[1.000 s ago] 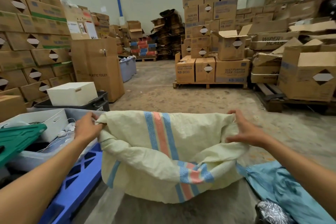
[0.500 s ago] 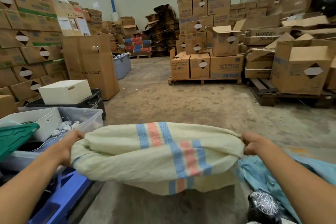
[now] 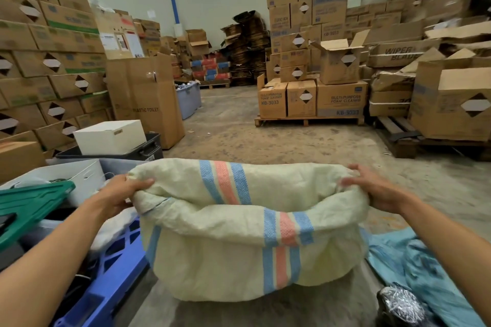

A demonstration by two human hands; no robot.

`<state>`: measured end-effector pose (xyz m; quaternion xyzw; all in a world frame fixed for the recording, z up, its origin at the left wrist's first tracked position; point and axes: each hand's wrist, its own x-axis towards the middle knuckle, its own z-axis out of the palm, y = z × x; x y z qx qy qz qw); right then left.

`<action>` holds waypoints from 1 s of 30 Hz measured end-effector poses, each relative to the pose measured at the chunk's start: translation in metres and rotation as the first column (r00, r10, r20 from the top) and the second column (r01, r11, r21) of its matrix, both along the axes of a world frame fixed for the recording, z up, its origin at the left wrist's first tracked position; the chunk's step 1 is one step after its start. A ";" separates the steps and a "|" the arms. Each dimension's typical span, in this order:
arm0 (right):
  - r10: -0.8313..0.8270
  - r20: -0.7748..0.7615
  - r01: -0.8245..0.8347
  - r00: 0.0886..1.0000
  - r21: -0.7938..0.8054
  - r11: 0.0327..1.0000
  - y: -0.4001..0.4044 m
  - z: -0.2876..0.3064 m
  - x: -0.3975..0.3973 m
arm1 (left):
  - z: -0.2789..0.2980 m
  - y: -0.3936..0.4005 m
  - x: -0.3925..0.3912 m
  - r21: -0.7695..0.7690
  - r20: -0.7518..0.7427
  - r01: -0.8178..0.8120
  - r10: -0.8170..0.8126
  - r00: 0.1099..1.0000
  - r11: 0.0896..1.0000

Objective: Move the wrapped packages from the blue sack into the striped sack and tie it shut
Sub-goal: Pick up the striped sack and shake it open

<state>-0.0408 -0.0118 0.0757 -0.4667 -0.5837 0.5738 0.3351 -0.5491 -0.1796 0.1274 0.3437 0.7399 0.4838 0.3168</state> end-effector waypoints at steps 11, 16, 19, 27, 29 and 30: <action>-0.566 0.607 0.074 0.558 0.643 0.763 -0.002 -0.051 -0.036 | 0.006 0.029 0.034 0.106 0.342 -0.358 0.304 0.889 0.928; -0.519 0.004 0.509 0.855 -0.202 0.837 0.008 -0.042 -0.047 | 0.008 0.012 0.056 -0.073 0.646 -0.246 0.234 0.727 0.967; -0.546 -0.175 0.388 0.820 -0.531 0.753 0.012 -0.034 -0.040 | 0.010 -0.003 0.055 -0.080 0.589 -0.150 0.168 0.790 0.985; -0.265 -0.138 0.190 0.954 -0.407 0.893 0.006 0.008 -0.010 | 0.029 -0.029 0.002 0.000 0.575 -0.091 0.075 0.815 0.996; -0.200 -0.229 0.094 0.953 -0.403 0.910 0.000 0.020 -0.003 | 0.035 -0.031 -0.012 0.074 0.579 -0.088 0.029 0.815 0.993; -0.173 -0.264 0.052 0.949 -0.410 0.910 -0.003 0.024 -0.001 | 0.037 -0.032 -0.017 0.120 0.576 -0.063 -0.018 0.817 0.991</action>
